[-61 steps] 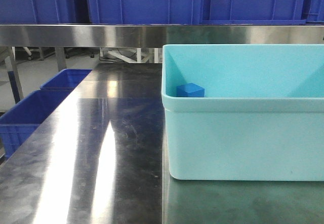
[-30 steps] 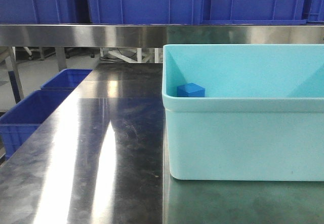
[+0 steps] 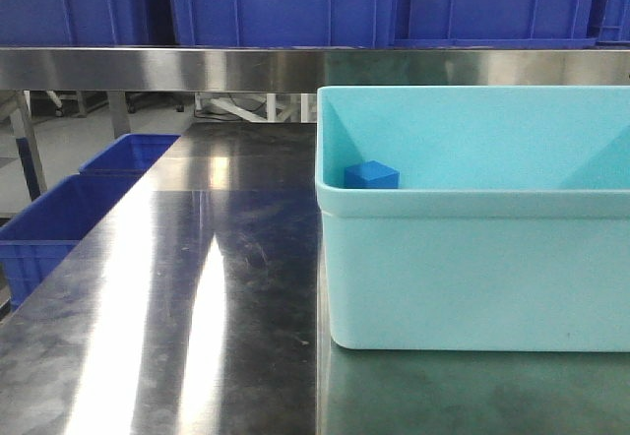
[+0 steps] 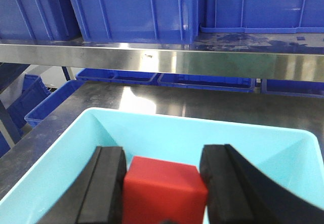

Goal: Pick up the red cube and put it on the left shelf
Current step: 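Hold the red cube raised in the right gripper above the bin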

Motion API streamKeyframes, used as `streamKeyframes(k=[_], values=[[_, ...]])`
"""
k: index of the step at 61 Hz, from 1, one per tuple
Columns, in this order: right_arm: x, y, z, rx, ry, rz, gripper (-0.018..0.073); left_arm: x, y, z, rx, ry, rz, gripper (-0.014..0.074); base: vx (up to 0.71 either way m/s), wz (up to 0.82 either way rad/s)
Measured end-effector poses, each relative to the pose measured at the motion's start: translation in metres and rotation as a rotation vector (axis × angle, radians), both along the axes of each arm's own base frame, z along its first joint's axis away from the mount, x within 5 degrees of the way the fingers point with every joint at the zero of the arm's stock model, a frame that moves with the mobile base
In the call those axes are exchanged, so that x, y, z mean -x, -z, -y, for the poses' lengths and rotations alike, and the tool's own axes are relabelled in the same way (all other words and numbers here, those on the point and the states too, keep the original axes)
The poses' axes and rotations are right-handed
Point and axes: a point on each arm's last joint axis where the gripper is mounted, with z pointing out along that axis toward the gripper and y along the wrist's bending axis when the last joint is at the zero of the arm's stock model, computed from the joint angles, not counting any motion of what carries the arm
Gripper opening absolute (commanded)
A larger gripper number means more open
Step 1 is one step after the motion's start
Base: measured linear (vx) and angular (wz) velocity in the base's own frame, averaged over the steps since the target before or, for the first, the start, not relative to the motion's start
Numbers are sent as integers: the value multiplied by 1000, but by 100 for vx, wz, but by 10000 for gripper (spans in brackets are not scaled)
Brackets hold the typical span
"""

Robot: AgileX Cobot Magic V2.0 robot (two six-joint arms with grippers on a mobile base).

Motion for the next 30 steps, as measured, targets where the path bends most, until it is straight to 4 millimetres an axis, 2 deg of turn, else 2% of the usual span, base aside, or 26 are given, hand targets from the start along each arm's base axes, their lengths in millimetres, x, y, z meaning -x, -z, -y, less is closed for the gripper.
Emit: streamKeyframes(k=[30], values=[[0, 0, 0, 0, 0, -1, 49, 0, 0, 0, 0, 0, 0, 106, 0, 0]])
